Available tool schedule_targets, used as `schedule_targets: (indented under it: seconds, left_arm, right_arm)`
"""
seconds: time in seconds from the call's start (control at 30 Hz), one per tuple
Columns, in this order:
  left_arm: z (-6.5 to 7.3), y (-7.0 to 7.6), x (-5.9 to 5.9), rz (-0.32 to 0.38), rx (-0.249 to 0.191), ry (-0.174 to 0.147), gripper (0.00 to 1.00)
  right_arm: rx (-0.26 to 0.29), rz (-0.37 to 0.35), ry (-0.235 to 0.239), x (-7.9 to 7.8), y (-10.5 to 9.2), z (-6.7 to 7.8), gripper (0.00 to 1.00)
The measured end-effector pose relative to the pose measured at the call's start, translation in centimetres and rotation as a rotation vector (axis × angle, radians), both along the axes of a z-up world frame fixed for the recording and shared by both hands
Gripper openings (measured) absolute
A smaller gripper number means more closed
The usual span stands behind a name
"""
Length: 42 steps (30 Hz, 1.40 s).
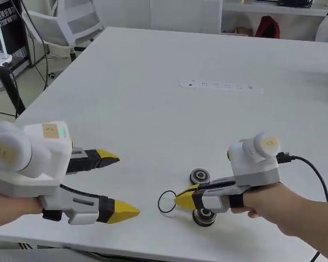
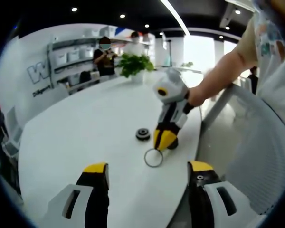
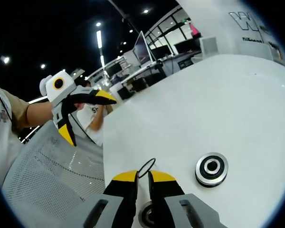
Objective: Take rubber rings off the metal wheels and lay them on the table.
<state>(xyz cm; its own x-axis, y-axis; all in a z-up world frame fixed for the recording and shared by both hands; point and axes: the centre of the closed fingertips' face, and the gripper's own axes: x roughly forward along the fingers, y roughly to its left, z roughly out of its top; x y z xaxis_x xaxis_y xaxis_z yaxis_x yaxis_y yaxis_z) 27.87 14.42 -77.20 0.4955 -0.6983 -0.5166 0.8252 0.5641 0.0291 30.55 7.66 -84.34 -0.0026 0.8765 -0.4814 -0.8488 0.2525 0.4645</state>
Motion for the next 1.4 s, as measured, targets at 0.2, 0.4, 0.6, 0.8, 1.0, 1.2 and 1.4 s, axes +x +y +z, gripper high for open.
schedule_targets:
  seconds: [0.2,0.4,0.6,0.8,1.0,1.2,1.4]
  left_arm:
    - [0.0,-0.2,0.1,-0.004,0.000,-0.001,0.68]
    - [-0.1,-0.6,0.0,-0.014,0.002,0.003,0.68]
    - [0.1,-0.9,0.1,-0.021,0.001,0.002,0.68]
    - [0.2,-1.2,0.1,-0.032,0.007,0.002,0.68]
    - [0.1,-1.5,0.2,-0.042,0.013,0.007,0.67]
    - [0.0,-2.3,0.3,-0.062,0.017,0.010,0.67]
    - [0.0,-3.2,0.6,-0.088,0.022,0.011,0.67]
  right_arm:
    - [0.003,-0.006,-0.011,0.1,-0.3,0.3,0.13]
    - [-0.006,-0.001,-0.034,-0.1,-0.6,0.5,0.19]
    - [0.005,0.006,-0.059,-0.2,-0.8,1.2,0.24]
    - [0.035,-0.007,-0.074,-0.1,-1.2,2.2,0.28]
    - [0.047,-0.016,-0.096,0.1,-1.8,2.8,0.30]
    - [0.067,-0.018,-0.143,0.2,-2.6,3.6,0.33]
    - [0.062,-0.012,-0.195,0.3,-3.5,3.9,0.37]
